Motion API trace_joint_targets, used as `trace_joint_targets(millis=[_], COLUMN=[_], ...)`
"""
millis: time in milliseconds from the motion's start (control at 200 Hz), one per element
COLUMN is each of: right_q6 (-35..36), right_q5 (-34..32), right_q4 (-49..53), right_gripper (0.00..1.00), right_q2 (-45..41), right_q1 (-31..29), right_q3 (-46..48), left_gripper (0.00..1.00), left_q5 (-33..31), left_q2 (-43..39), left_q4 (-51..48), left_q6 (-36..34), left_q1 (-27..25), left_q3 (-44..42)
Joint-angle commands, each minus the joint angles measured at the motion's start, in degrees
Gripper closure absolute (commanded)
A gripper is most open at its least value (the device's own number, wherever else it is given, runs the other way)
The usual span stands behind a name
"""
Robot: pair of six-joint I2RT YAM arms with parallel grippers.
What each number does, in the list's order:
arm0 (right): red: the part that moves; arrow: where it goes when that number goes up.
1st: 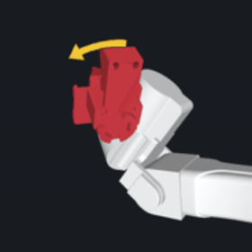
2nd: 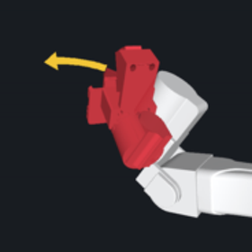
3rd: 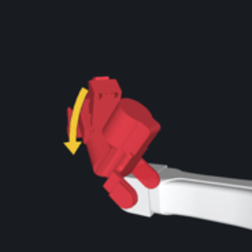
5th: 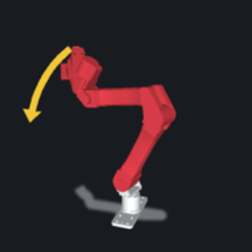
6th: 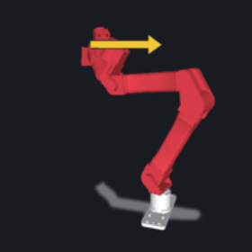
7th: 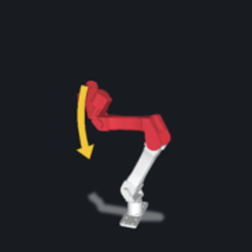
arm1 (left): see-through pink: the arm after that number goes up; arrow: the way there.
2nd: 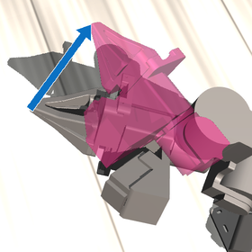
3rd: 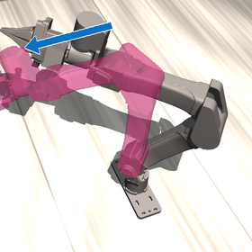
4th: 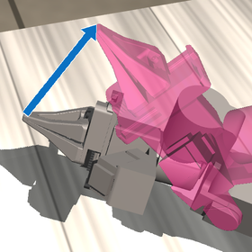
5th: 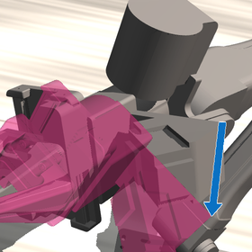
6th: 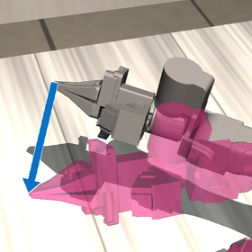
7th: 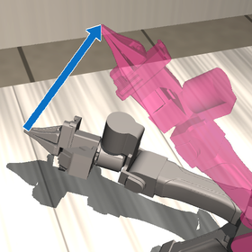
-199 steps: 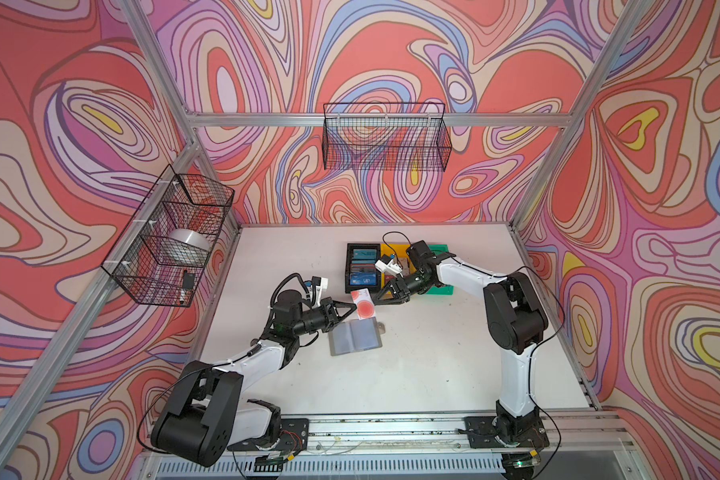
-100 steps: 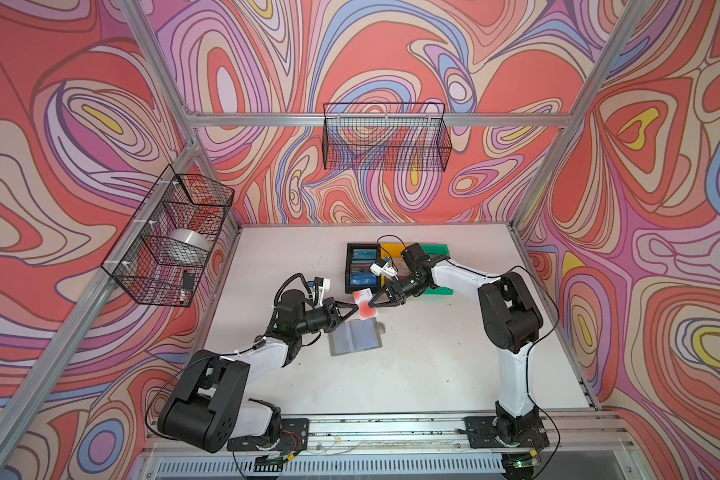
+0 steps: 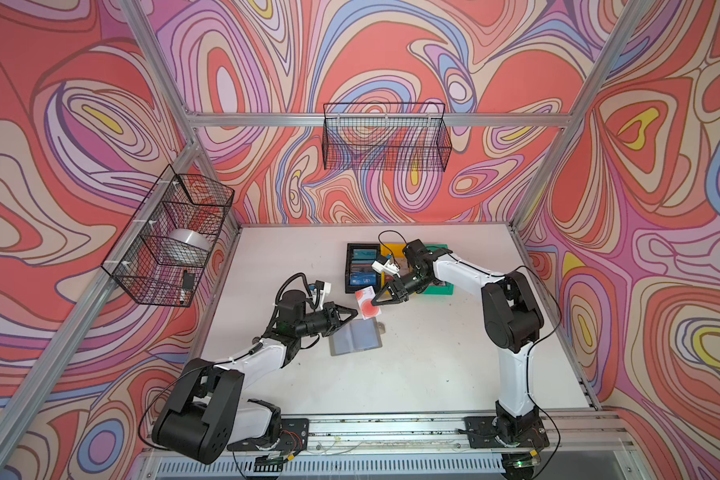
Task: Take the credit cards out of the card holder
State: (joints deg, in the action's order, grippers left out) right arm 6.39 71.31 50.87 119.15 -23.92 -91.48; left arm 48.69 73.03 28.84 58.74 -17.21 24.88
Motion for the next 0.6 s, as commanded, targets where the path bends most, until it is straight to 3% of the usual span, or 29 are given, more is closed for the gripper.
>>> trace_joint_targets(millis=[0,155,396,596], right_q6=[6.82,11.18,19.19,26.13], right_q5=[-11.03,-30.82,-57.98,-72.43], right_q4=[9.94,15.02,20.32,19.76], right_gripper=[1.0,1.0,1.0,1.0], right_q2=[-4.23,-8.36,-10.87,-10.52], right_q1=[3.43,4.41,4.41,4.41], right_q3=[-4.08,-10.61,-20.14,-19.72], left_gripper=[0.87,0.87,0.87,0.87], left_q5=[-2.21,-3.7,-2.07,-1.84], left_q2=[-4.56,-7.98,-6.44,-5.45], left_q4=[-13.82,-21.88,-22.05,-20.4], left_q6=[-7.64,-11.29,-11.73,-10.68], left_q1=[-0.02,0.51,1.15,1.17], left_q3=[3.88,7.23,8.2,7.93])
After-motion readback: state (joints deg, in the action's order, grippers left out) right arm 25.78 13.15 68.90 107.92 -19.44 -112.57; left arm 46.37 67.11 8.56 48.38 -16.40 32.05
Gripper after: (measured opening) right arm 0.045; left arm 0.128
